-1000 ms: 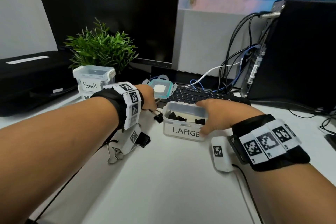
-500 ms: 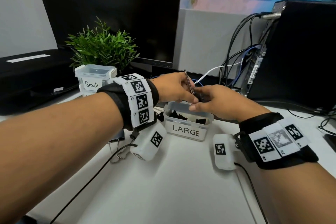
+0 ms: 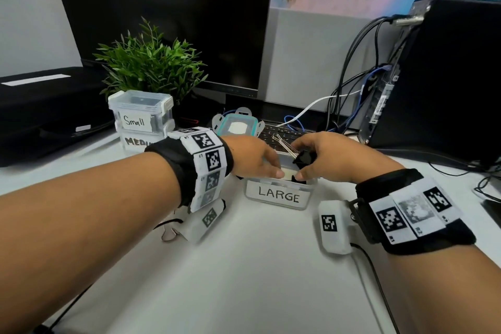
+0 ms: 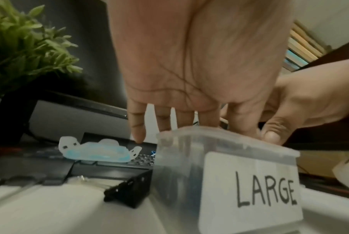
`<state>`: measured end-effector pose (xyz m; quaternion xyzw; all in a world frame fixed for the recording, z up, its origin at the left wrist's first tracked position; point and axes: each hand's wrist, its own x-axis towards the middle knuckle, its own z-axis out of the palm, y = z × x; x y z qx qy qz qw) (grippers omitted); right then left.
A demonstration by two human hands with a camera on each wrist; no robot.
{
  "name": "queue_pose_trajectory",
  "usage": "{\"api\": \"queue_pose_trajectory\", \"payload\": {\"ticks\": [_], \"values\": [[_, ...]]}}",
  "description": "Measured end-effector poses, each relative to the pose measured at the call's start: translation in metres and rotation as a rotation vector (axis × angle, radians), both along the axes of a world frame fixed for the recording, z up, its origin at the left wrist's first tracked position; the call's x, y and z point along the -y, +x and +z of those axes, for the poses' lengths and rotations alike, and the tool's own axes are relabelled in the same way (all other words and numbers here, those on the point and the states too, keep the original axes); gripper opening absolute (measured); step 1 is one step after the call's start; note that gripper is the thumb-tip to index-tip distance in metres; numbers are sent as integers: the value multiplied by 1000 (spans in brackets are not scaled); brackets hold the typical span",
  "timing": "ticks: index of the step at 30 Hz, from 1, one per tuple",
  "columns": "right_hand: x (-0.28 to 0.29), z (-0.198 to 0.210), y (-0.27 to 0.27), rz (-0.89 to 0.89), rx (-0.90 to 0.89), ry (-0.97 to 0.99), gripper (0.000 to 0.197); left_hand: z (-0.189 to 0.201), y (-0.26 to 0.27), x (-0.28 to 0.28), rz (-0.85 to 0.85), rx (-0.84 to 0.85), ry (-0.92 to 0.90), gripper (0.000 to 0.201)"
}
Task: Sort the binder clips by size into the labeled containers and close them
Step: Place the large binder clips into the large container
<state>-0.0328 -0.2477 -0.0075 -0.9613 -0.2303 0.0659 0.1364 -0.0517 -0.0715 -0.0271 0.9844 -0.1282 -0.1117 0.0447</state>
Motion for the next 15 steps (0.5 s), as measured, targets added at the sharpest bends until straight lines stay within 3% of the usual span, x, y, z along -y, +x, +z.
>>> {"api": "queue_pose_trajectory", "payload": {"ticks": [2,6,15], "values": [[-2,1,-2,28,-18,-39,61,-5,2,-2,-63,-51,67,55],[-7,0,-6,42,5,-170,46,-7,1,-3,-174,-20,224,57],[-8,-3,-5,32,44,-246,32,-10,-3,-19,-135,48,-42,52]]}}
